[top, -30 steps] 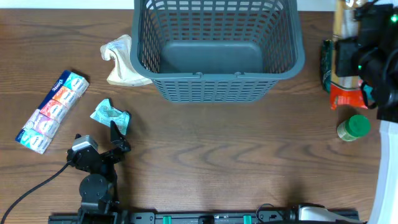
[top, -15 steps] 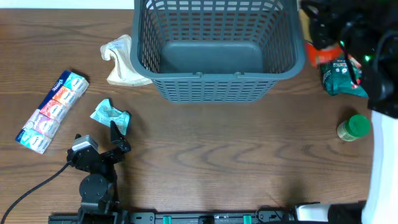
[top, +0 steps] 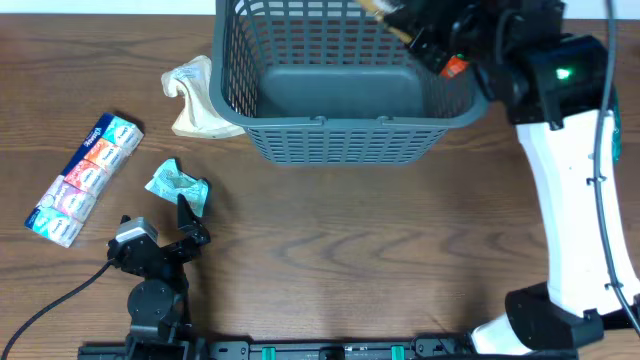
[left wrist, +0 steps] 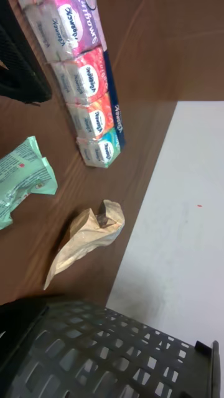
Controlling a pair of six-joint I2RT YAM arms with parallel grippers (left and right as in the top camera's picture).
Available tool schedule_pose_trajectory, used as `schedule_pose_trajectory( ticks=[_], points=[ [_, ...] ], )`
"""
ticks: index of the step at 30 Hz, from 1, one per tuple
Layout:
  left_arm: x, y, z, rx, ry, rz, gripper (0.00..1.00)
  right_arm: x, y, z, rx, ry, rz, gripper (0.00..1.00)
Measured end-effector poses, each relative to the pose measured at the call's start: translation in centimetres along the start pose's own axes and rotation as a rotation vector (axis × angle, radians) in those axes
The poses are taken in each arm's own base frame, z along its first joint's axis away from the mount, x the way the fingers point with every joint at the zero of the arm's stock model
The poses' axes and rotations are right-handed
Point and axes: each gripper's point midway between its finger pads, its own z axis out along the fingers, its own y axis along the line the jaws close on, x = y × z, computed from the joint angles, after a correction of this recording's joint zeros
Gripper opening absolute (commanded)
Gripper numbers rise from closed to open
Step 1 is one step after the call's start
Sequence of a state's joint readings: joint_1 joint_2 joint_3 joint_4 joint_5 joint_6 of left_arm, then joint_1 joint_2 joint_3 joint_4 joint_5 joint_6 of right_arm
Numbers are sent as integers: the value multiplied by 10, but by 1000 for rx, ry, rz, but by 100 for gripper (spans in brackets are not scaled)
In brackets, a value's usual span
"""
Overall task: Pack container
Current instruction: 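Lower the spaghetti into the basket and open the right gripper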
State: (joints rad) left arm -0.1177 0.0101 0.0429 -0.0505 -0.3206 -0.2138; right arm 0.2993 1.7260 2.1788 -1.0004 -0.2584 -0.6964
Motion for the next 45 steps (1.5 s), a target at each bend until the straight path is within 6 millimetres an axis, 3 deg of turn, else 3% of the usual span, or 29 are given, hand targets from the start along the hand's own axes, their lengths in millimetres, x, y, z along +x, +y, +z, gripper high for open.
schedule_pose_trajectory(
  ticks=[7, 12, 22, 31, 32, 35, 36, 45],
  points=[
    [0, 0, 0, 0, 0, 0, 99, 32, 47, 35, -184, 137, -79, 1],
    [0, 0, 0, 0, 0, 0, 99, 59, 66, 60, -276, 223, -89, 1],
    [0, 0, 0, 0, 0, 0, 99, 101, 86, 99, -385, 335, -91, 1],
    [0, 0, 0, 0, 0, 0, 99, 111, 90, 109, -404, 359, -89, 1],
    [0, 0, 0, 0, 0, 0, 99, 111, 90, 109, -404, 359, -89, 4],
    [0, 0, 0, 0, 0, 0, 98, 111, 91, 109, -407, 359, -86, 72],
    [0, 0, 0, 0, 0, 0, 99, 109, 91, 109, -407, 353, -86, 77],
    [0, 0, 0, 0, 0, 0, 99, 101, 87, 109, -396, 324, -89, 79]
  ],
)
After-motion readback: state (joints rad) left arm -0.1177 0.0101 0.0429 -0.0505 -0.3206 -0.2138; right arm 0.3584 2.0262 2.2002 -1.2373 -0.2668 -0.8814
